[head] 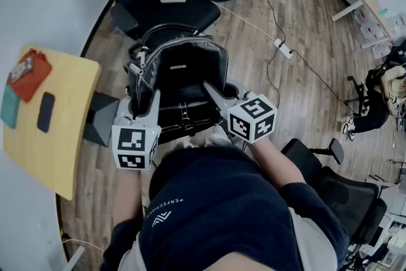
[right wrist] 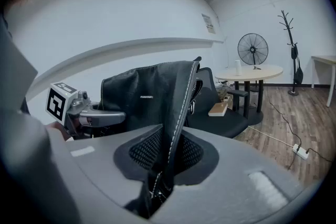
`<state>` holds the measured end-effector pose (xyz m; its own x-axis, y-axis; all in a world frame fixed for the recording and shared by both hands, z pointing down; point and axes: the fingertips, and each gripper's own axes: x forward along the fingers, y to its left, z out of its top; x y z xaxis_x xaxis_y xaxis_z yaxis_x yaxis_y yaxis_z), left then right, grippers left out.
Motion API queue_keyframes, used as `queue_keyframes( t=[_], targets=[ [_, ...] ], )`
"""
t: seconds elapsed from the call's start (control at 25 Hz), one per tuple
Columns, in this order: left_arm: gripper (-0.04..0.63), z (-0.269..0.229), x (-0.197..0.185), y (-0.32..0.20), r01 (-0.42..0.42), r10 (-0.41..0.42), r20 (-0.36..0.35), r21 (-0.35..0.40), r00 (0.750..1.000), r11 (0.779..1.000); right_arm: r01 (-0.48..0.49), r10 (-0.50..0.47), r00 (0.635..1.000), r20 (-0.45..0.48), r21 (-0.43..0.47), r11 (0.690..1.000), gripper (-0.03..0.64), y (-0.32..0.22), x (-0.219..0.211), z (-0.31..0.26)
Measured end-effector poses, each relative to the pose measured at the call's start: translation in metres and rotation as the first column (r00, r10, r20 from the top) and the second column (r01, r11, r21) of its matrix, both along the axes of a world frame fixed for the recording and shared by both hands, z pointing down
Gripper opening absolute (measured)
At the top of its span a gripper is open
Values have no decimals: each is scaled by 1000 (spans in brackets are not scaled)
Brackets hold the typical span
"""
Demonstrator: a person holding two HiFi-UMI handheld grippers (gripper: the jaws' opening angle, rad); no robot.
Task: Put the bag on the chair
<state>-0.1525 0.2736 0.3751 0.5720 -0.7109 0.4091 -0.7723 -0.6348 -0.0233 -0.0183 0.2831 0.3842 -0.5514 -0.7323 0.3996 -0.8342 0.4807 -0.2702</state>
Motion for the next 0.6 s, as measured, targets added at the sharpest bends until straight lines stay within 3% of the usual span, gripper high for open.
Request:
queue_keyframes(
  t=[0.6],
  targets=[
    [87,15,-14,-8,10,-10,0,-38,1000,999,2,0,1000,26,-69,998,70,-10,-13,16]
  ],
)
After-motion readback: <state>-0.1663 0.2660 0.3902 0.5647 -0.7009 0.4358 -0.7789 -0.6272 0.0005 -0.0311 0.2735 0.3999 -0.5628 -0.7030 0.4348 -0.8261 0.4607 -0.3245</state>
